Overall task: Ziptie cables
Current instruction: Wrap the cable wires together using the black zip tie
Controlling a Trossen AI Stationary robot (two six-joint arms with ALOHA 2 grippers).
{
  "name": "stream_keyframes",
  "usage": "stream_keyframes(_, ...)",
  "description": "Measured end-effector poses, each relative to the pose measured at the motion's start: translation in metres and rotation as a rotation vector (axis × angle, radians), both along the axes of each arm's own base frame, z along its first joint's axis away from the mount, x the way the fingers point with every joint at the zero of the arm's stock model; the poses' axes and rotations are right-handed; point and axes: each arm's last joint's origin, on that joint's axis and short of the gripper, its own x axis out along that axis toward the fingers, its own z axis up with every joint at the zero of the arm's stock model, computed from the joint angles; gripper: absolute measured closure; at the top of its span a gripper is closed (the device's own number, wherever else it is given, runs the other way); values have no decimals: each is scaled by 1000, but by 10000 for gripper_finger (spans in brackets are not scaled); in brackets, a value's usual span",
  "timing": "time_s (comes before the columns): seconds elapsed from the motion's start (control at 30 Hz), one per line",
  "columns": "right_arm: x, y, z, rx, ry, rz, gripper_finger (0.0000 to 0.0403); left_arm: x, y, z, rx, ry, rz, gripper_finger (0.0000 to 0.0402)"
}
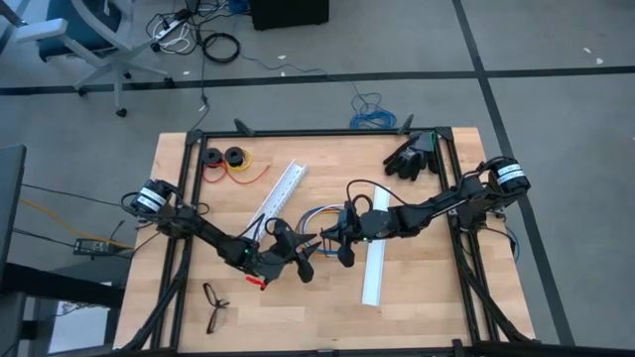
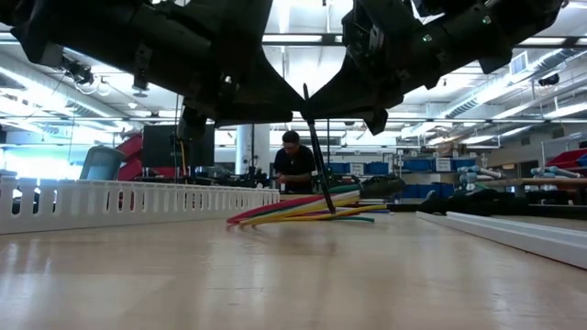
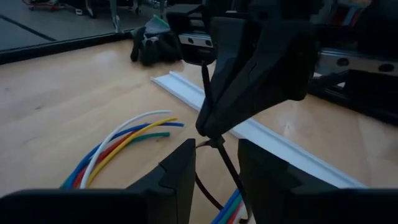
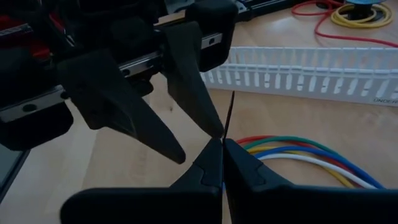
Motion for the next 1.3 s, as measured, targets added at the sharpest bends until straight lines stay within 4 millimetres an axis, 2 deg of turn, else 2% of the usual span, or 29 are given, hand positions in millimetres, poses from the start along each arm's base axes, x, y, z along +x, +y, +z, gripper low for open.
stream_keyframes(0.33,1,-3,0,-10,-1,-5,403,1,-1,-2,-37,-11,-18,271)
stream_keyframes(0.6,-1,4,0,10,-3,36,403,12,-1,-14,-41,-1,-26,271)
stream_keyframes(0.77,0,9,-4,11,8,48,403,19,-5,-13,-36,0,-34,271)
stream_keyframes(1.03,1,11,-9,26,23,44,403,20,-5,-14,-27,21,-29,274)
stream_keyframes(1.17,1,14,-6,26,-9,52,403,20,-4,-14,-23,21,-26,304)
stream_keyframes(1.3,1,16,-6,24,-7,54,403,20,-4,-14,-7,29,-31,362)
